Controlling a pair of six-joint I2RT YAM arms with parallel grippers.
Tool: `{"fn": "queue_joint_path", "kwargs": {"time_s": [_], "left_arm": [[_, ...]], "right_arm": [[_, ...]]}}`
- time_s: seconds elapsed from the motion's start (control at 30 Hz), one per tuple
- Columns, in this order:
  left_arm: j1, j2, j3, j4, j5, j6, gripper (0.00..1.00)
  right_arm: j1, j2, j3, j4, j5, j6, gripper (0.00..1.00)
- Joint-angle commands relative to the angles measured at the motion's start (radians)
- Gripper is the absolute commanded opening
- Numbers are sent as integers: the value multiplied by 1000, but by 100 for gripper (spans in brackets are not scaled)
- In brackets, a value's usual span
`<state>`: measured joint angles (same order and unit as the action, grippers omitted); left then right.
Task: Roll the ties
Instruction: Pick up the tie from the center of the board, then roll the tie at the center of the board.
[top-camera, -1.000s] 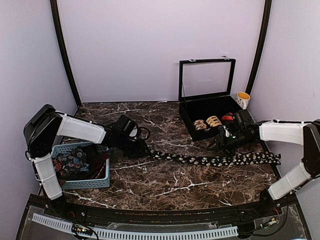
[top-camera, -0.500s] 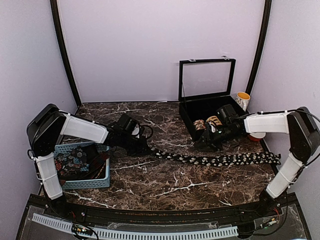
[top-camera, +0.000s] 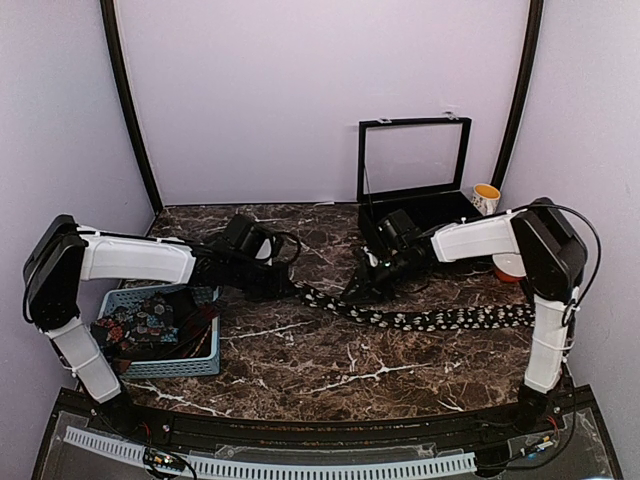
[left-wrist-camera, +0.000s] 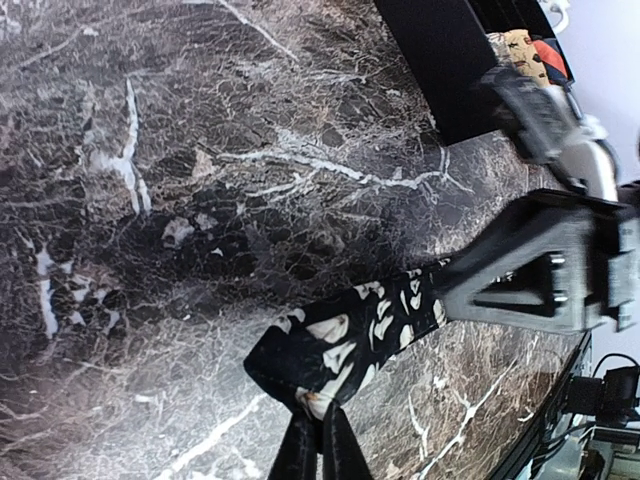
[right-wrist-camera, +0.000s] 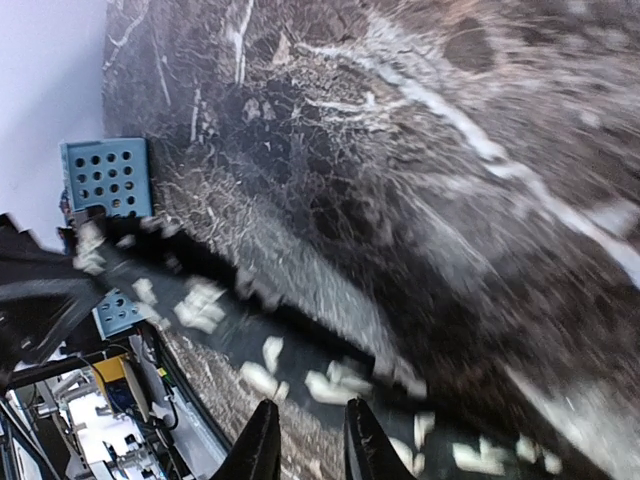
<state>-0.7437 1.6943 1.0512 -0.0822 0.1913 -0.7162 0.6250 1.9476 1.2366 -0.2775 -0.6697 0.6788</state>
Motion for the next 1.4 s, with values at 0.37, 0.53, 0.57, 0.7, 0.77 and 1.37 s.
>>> {"fn": "queue_joint_path", "kwargs": {"time_s": [0.37,0.53,0.57,0.7,0.77,1.37], "left_arm": [[-52,-108,-58,70,73,119,0],[-113,-22,-6,91,82,134,0],[-121,3,10,91,85,138,0],[-157,98,75,109,81,142,0],[-170,143,110,119,97,141,0],[-164,25,-119,467,180,47,63]], "right_arm": [[139,195,136,59,28,47,17],[64,-14,-12,67,62,33,28],[42,-48,-48,69,57,33,31],[-38,-149,-168,48,23,6,37],[-62,-183,-201,46,4,1,39],[1,-133,-208,139,-66,82,41]]}}
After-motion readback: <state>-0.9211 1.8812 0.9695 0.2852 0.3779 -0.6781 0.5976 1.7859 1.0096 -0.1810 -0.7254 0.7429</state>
